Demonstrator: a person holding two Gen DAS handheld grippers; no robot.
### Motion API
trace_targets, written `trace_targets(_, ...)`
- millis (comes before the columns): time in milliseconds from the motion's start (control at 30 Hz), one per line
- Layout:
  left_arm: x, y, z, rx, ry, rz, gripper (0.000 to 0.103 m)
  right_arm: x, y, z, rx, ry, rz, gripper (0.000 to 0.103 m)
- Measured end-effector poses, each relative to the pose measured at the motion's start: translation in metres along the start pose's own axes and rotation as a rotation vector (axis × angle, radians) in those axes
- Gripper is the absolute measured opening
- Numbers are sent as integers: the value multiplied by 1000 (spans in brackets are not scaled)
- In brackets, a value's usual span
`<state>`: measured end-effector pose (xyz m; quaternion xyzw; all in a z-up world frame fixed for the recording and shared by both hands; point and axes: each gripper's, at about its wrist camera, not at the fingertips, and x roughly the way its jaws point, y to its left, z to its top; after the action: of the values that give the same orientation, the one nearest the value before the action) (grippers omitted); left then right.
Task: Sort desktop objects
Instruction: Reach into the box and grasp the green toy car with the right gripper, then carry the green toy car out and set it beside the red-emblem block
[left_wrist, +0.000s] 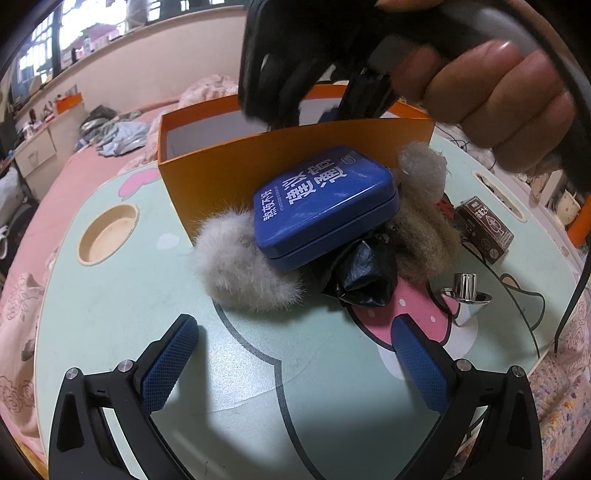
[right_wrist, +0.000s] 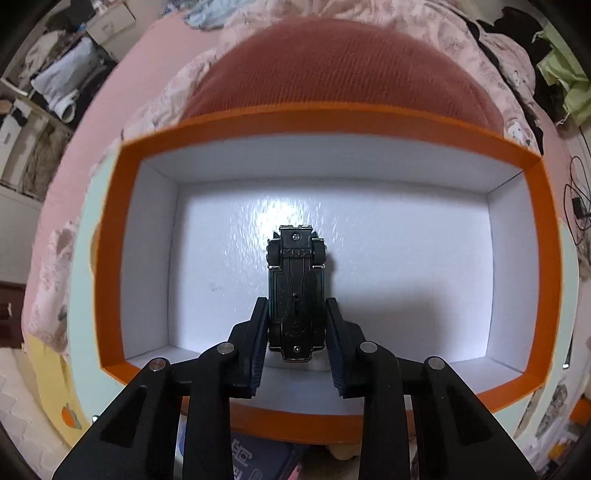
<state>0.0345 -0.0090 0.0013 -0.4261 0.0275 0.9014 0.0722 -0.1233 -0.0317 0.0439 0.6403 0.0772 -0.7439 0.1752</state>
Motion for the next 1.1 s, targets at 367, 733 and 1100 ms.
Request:
trace_targets(367,0,0,-1,0,-1,1,103,-106,-35,-72,12,-308,160,30)
trace_targets(733,0,1,0,1,-2,0,103,-58,-85,-142,138,-310,100,30)
trace_targets(1100,1,1,1,0,-2,1,103,-60,-55,-170,26,-537,-33,79)
